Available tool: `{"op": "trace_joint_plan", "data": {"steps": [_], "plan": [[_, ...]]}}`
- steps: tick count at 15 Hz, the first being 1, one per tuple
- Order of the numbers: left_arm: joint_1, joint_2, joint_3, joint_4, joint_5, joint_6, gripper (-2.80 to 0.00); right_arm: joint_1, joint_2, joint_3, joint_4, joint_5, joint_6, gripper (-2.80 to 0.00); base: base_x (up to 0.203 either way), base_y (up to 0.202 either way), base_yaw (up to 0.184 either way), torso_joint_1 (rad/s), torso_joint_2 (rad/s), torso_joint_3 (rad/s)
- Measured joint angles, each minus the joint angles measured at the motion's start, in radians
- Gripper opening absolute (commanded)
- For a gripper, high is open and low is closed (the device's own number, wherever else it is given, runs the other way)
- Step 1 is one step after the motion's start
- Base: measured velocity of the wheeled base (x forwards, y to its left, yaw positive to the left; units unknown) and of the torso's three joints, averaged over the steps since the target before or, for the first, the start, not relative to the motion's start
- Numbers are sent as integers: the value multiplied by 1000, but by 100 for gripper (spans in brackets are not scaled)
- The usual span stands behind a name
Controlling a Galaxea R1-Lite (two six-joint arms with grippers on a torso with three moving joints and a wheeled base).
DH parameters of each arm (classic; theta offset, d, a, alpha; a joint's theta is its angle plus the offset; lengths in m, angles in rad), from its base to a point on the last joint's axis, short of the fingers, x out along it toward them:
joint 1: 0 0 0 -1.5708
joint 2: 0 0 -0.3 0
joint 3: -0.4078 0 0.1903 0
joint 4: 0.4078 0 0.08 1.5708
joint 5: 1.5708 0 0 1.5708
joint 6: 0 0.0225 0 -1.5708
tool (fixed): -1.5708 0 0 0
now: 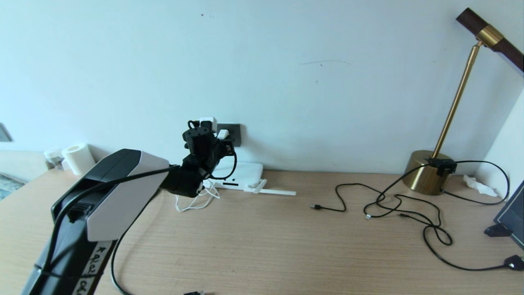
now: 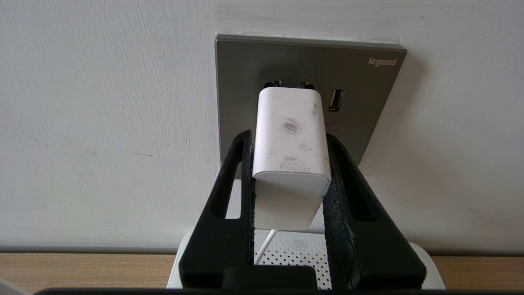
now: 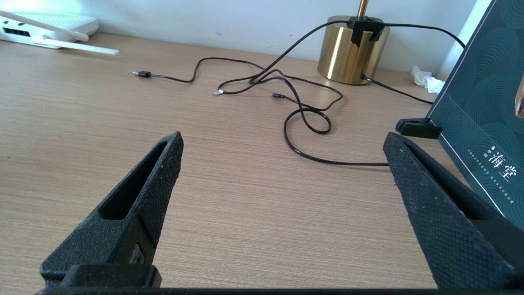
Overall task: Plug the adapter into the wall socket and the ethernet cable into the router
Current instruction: Pick up plug
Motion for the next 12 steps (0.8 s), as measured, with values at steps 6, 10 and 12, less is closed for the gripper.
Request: {"op": "trace_joint_plan", "data": {"steps": [6,10,12], "plan": [[0,-18,-1,41,-4,0,-280,0,0,0,0,0,0,0,0,0,0,0,0,0],[0,-24,-4,43,-4,0,-280,0,0,0,0,0,0,0,0,0,0,0,0,0],[0,-31,-5,51,-4,0,-280,0,0,0,0,0,0,0,0,0,0,0,0,0]]}}
